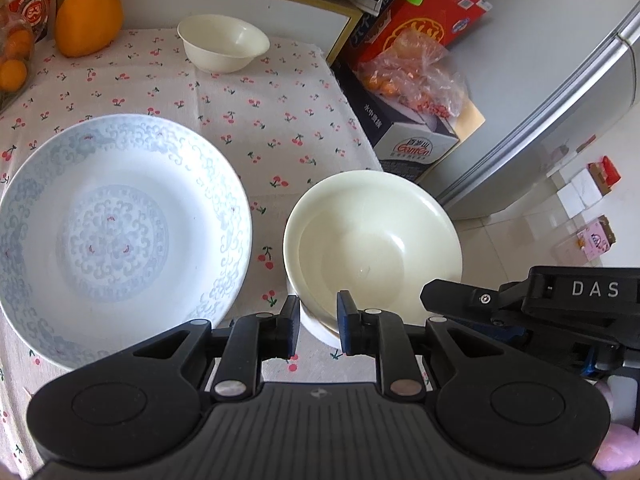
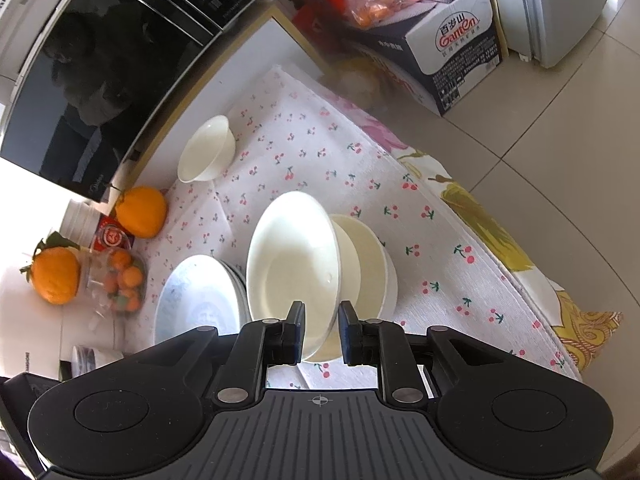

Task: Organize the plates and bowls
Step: 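Lift the cream bowl and lower it into the white bowl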

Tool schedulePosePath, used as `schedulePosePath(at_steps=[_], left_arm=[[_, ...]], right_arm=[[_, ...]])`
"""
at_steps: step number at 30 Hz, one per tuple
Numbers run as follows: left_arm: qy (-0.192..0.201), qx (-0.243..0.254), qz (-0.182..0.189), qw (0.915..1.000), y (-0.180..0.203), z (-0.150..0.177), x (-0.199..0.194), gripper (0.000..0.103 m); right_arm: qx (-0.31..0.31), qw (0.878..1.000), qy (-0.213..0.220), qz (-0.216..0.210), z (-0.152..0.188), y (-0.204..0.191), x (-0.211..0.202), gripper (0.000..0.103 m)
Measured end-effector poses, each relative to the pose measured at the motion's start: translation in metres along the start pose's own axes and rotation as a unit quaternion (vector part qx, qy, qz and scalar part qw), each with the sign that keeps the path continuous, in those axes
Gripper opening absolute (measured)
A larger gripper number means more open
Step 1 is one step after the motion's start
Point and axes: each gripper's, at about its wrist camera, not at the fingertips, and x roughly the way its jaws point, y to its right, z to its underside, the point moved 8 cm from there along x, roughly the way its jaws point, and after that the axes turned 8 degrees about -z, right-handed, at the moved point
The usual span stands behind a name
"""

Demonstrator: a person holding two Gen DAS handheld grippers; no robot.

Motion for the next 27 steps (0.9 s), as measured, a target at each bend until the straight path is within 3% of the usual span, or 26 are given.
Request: schedulePosePath(at_steps=[10, 20, 27], left_arm=[[-0.001, 0.017, -0.026, 0.9995, -0.002, 0.004, 0.008, 0.017], [-0.007, 0.021, -0.024, 0.9995, -0.001, 0.007, 0.011, 0.018], [-0.002, 0.029, -0.026, 0.9992, -0.001, 0.005, 0.014, 0.033]], right_arm=[[-0.004, 1.0, 0.01, 0.015, -0.005, 0.005, -0.002, 0.021], [-0.003, 1.0, 0.021, 0.006, -0.01, 0.005, -0.007, 0.021], [-0.005, 1.0, 0.024, 0.014, -0.011, 0.006, -0.006, 0.023]])
